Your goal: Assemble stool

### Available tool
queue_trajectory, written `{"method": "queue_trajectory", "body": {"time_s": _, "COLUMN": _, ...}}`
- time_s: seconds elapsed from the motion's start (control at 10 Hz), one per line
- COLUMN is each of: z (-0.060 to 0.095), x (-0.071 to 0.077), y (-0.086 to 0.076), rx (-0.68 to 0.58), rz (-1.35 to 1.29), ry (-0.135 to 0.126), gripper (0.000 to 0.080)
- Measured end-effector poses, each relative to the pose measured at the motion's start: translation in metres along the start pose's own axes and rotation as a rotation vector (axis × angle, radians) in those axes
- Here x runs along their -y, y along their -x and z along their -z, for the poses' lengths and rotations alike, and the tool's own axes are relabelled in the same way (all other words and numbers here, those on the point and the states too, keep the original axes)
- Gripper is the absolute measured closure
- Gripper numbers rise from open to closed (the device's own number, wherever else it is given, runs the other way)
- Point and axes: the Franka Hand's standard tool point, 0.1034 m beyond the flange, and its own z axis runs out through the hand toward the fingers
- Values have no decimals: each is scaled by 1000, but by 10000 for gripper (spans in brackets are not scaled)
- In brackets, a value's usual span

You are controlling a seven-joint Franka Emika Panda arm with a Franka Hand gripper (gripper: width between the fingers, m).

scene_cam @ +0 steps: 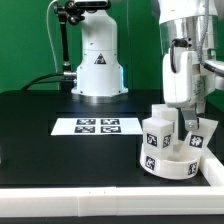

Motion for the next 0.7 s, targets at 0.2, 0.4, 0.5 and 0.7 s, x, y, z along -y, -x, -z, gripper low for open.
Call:
{"method": "queue_trajectory", "body": {"time_s": 0.2, "z": 0, "x": 0, "y": 0, "rx": 9, "rz": -22, "ry": 1, "gripper": 459}}
{"method": "queue_trajectory", "body": {"time_s": 0.4, "z": -1, "x": 0, "y": -1, "rx": 17, "rz": -46, "ry": 4, "gripper": 459}}
{"method": "queue_trajectory", "body": {"time_s": 0.5, "z": -1, "x": -1, "y": -1, "rx": 16, "rz": -28, "ry": 5, "gripper": 345}}
{"method": "queue_trajectory", "body": {"time_s": 0.7, "z": 0, "x": -1, "y": 0, "rx": 17, "rz": -19, "ry": 7, "gripper": 217}}
